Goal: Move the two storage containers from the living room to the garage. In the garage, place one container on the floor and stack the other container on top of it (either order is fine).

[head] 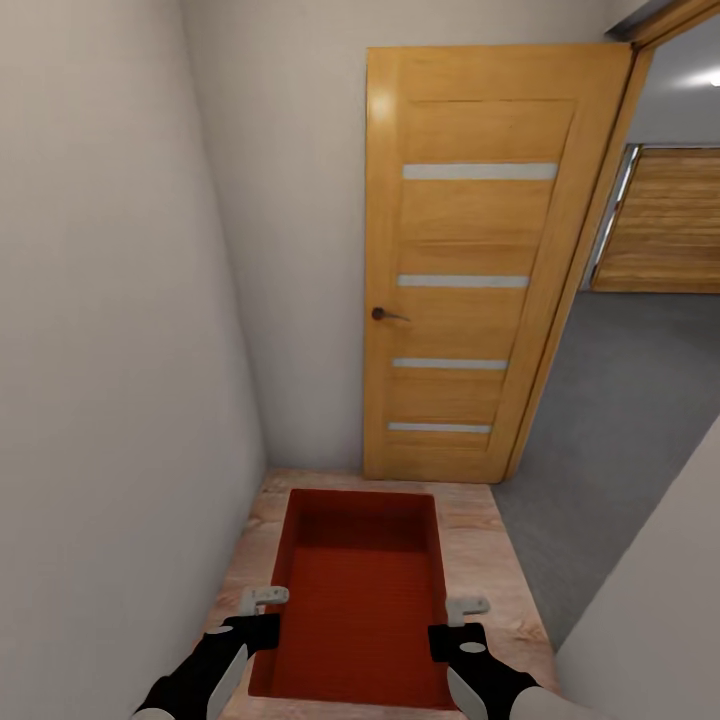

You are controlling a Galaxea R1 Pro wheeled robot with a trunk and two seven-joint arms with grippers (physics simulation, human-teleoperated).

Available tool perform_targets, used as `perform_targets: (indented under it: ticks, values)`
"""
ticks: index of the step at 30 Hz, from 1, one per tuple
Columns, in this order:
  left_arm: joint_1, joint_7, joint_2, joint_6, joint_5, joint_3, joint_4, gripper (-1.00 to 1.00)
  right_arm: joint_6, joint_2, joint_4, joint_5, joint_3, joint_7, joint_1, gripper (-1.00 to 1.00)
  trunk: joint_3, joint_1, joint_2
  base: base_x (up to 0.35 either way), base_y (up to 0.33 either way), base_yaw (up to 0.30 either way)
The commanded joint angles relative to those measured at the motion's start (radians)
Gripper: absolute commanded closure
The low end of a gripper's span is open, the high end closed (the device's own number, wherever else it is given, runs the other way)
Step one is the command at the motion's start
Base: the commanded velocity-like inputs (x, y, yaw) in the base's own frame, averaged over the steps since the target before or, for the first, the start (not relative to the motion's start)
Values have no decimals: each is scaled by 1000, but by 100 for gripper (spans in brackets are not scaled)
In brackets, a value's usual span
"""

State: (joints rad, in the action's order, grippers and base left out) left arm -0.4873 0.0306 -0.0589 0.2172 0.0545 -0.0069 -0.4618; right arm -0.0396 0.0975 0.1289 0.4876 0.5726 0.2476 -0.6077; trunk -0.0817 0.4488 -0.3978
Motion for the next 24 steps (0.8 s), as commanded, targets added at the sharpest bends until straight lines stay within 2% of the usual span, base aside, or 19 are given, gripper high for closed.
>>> perform_targets:
  ticks: [1, 18, 24]
  values:
    - [0, 11, 1, 7, -10, -8, -5, 100, -6, -6, -17, 20, 10, 9, -1, 100, -2, 1, -2, 324, 0, 0]
    - [0, 11, 2, 6, -9, -8, -6, 100, -6, -6, -17, 20, 10, 9, -1, 100, -2, 1, -2, 320, 0, 0]
    - [0, 11, 2, 0, -9, -10, -12, 100, -5, -6, -17, 20, 10, 10, -1, 100, -2, 1, -2, 70, 0, -73]
